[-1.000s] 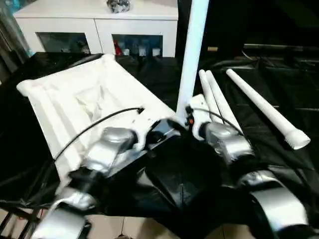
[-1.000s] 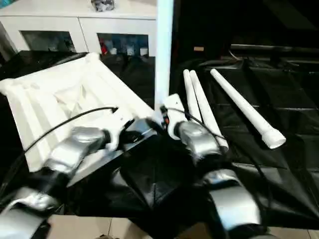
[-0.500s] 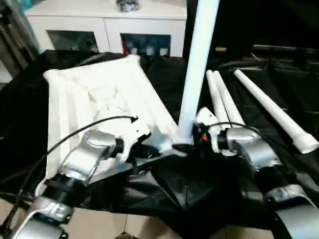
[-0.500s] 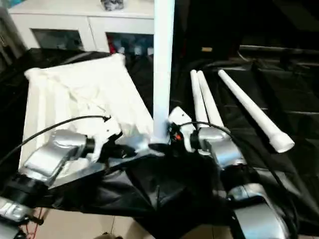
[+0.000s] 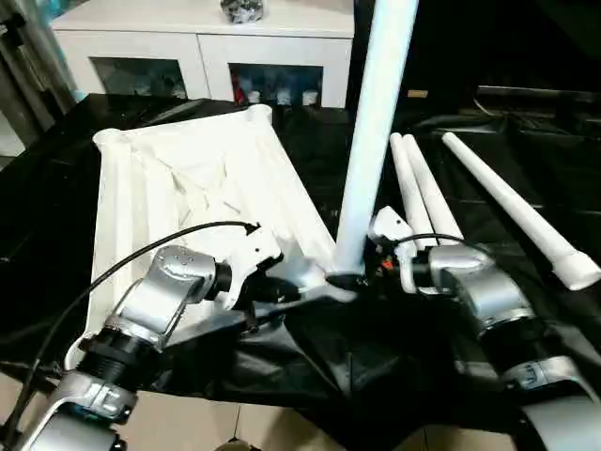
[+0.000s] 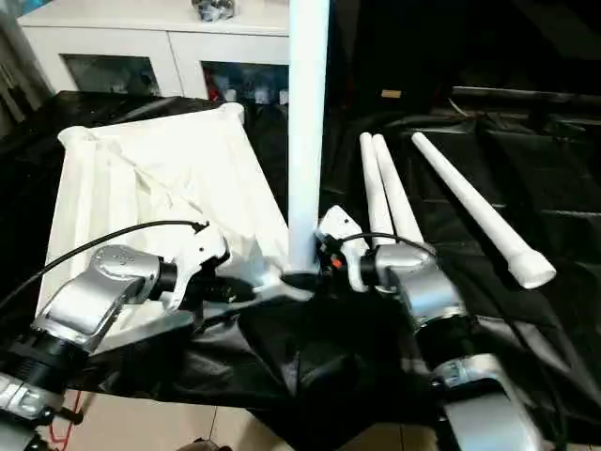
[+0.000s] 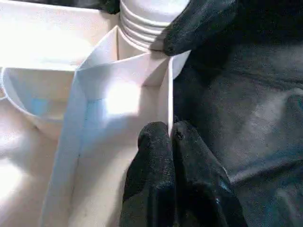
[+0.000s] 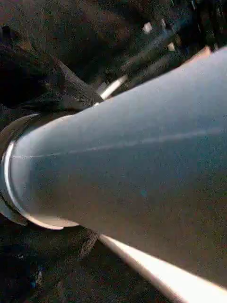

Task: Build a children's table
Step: Rotate leg to tighten

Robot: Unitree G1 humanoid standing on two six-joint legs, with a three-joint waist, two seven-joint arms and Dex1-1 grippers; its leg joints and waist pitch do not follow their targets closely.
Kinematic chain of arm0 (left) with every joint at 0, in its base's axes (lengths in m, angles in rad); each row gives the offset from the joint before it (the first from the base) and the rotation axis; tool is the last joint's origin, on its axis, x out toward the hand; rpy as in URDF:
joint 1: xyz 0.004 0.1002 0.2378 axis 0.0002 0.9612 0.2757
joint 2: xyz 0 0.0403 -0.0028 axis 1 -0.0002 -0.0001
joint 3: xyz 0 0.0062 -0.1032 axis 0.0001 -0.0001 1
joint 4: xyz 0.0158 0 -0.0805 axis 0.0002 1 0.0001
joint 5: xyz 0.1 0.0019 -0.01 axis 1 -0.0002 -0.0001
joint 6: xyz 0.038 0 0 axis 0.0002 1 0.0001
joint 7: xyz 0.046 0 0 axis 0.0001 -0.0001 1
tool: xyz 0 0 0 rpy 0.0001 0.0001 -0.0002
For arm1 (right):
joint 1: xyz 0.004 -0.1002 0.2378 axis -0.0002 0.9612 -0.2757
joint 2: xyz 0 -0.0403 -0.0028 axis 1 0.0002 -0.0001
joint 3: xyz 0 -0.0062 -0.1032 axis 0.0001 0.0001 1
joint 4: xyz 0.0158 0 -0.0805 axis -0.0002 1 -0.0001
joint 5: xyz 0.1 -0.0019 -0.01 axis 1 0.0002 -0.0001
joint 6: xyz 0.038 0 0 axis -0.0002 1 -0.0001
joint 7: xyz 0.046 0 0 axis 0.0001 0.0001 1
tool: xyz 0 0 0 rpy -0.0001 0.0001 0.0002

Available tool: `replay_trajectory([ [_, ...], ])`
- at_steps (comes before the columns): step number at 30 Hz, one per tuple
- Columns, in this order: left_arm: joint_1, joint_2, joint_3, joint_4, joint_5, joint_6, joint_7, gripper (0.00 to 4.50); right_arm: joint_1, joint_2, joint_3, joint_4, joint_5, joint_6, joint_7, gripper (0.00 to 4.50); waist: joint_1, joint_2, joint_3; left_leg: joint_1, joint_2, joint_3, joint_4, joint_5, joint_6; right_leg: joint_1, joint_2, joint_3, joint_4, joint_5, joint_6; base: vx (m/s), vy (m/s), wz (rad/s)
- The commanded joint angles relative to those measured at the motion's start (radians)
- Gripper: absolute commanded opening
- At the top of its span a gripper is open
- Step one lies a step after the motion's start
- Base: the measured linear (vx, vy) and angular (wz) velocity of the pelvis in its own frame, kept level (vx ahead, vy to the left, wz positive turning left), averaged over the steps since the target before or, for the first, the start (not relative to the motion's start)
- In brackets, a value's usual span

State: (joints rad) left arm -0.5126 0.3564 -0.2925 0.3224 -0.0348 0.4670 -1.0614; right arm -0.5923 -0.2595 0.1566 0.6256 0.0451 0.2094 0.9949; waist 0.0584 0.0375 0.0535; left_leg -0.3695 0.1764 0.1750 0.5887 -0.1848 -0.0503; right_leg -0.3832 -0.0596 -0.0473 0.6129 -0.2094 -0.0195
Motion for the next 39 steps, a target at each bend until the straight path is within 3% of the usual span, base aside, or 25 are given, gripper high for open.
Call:
replay_trajectory([
  [1, -0.045, -0.068, -0.029, 0.001, -0.008, 0.001, 0.037, 0.00, -0.014, 0.064, 0.045, 0.049, -0.035, 0.002, -0.089, 2.72, -0.007, -0.004, -0.055, 0.014, 0.052, -0.016, -0.070, -0.206, 0.028, 0.036, -0.083, 0.045, -0.081, -0.203, -0.246, 0.000, 0.000, 0.00],
  [3, -0.092, -0.142, 0.001, 0.082, 0.023, 0.021, 0.182, 0.00, -0.056, 0.138, -0.002, 0.159, -0.050, 0.002, -0.308, 2.72, -0.010, -0.001, -0.055, 0.018, 0.051, -0.017, -0.071, -0.230, 0.011, 0.034, -0.085, 0.047, -0.084, -0.254, -0.235, 0.000, 0.000, 0.00],
  [5, -0.112, -0.175, 0.019, 0.115, 0.031, 0.035, 0.249, 0.00, -0.076, 0.169, -0.027, 0.198, -0.048, 0.014, -0.387, 2.72, -0.013, -0.001, -0.055, 0.020, 0.049, -0.021, -0.072, -0.252, -0.006, 0.035, -0.086, 0.046, -0.089, -0.297, -0.218, 0.000, 0.000, 0.00],
  [10, -0.143, -0.243, 0.051, 0.162, 0.039, 0.064, 0.368, 0.00, -0.126, 0.240, -0.080, 0.278, -0.034, 0.051, -0.557, 2.70, -0.022, -0.001, -0.060, 0.014, 0.047, -0.021, -0.070, -0.214, 0.007, 0.037, -0.083, 0.046, -0.085, -0.217, -0.227, 0.000, 0.000, 0.00],
  [13, -0.149, -0.265, 0.043, 0.183, 0.055, 0.048, 0.381, 0.00, -0.162, 0.285, -0.092, 0.335, -0.043, 0.005, -0.629, 2.70, -0.022, -0.001, -0.063, 0.009, 0.047, -0.019, -0.067, -0.190, 0.024, 0.040, -0.085, 0.046, -0.081, -0.170, -0.235, 0.000, 0.000, 0.00],
  [14, -0.150, -0.267, 0.041, 0.186, 0.057, 0.044, 0.382, 0.00, -0.169, 0.291, -0.097, 0.346, -0.041, -0.003, -0.631, 3.05, -0.022, -0.002, -0.064, 0.007, 0.047, -0.020, -0.067, -0.179, 0.031, 0.042, -0.086, 0.045, -0.078, -0.153, -0.239, 0.000, 0.000, 0.00],
  [17, -0.137, -0.253, 0.026, 0.165, 0.053, 0.026, 0.348, 0.00, -0.176, 0.292, -0.099, 0.345, -0.030, -0.010, -0.577, 3.40, -0.023, 0.000, -0.062, 0.008, 0.048, -0.018, -0.068, -0.181, 0.042, 0.041, -0.084, 0.044, -0.079, -0.138, -0.244, 0.000, 0.000, 0.00],
  [18, -0.130, -0.246, 0.020, 0.155, 0.051, 0.020, 0.333, 0.00, -0.175, 0.290, -0.097, 0.342, -0.029, -0.015, -0.559, 3.58, -0.024, -0.004, -0.063, 0.008, 0.049, -0.018, -0.068, -0.182, 0.044, 0.042, -0.084, 0.044, -0.078, -0.136, -0.244, 0.000, 0.000, 0.00],
  [21, -0.110, -0.214, 0.004, 0.126, 0.043, -0.003, 0.276, 0.00, -0.166, 0.263, -0.068, 0.320, -0.041, -0.048, -0.485, 3.69, -0.027, -0.003, -0.063, 0.002, 0.049, -0.020, -0.068, -0.181, 0.050, 0.047, -0.086, 0.044, -0.076, -0.132, -0.246, 0.000, 0.000, 0.00],
  [22, -0.102, -0.200, -0.001, 0.117, 0.040, -0.006, 0.255, 0.00, -0.158, 0.245, -0.045, 0.306, -0.055, -0.065, -0.447, 3.69, -0.026, 0.002, -0.063, 0.006, 0.050, -0.019, -0.067, -0.175, 0.053, 0.044, -0.086, 0.044, -0.075, -0.120, -0.250, 0.000, 0.000, 0.00],
  [25, -0.084, -0.159, -0.015, 0.094, 0.035, -0.025, 0.186, 0.00, -0.134, 0.196, -0.006, 0.267, -0.066, -0.103, -0.328, 3.69, -0.024, 0.001, -0.064, 0.006, 0.051, -0.017, -0.064, -0.164, 0.068, 0.046, -0.086, 0.044, -0.074, -0.087, -0.262, 0.000, 0.000, 0.00],
  [30, -0.061, -0.100, -0.029, 0.063, 0.016, -0.059, 0.071, 0.00, -0.099, 0.125, 0.016, 0.190, -0.049, -0.119, -0.171, 3.69, -0.019, 0.003, -0.063, 0.009, 0.055, -0.016, -0.066, -0.166, 0.078, 0.044, -0.083, 0.042, -0.071, -0.072, -0.276, 0.000, 0.000, 0.00],
  [33, -0.050, -0.075, -0.028, 0.043, -0.009, -0.058, 0.010, 0.00, -0.079, 0.088, 0.018, 0.149, -0.033, -0.109, -0.077, 3.69, -0.014, 0.007, -0.062, 0.009, 0.057, -0.015, -0.067, -0.182, 0.073, 0.044, -0.082, 0.042, -0.071, -0.088, -0.277, 0.000, 0.000, 0.00],
  [39, -0.028, -0.007, -0.042, 0.017, -0.026, -0.090, -0.112, 0.00, -0.004, 0.000, 0.044, -0.011, 0.040, -0.052, 0.144, 3.69, 0.003, 0.004, -0.063, 0.010, 0.058, -0.014, -0.065, -0.158, 0.087, 0.044, -0.081, 0.043, -0.068, -0.071, -0.272, 0.000, 0.000, 0.00],
])
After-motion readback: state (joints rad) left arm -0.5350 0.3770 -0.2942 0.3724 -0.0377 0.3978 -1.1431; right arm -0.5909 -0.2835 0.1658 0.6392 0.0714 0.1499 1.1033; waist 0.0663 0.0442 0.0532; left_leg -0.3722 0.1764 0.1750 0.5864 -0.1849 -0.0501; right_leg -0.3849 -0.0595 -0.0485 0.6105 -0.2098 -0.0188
